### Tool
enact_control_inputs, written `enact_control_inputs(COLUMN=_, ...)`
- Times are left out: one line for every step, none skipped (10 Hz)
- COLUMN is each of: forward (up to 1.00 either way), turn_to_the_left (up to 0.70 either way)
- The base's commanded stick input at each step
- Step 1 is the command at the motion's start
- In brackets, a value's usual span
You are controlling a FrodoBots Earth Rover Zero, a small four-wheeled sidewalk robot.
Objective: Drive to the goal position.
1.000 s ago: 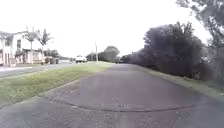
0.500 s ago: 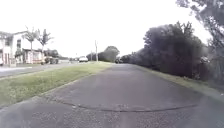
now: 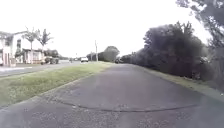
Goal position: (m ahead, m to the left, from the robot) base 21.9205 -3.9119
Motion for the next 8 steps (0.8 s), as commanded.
enact_control_inputs(forward=0.06, turn_to_the_left=0.00)
enact_control_inputs(forward=0.06, turn_to_the_left=0.00)
enact_control_inputs(forward=0.06, turn_to_the_left=0.00)
enact_control_inputs(forward=0.06, turn_to_the_left=0.00)
enact_control_inputs(forward=0.04, turn_to_the_left=0.00)
enact_control_inputs(forward=0.00, turn_to_the_left=0.00)
enact_control_inputs(forward=-0.06, turn_to_the_left=0.00)
enact_control_inputs(forward=-0.12, turn_to_the_left=0.00)
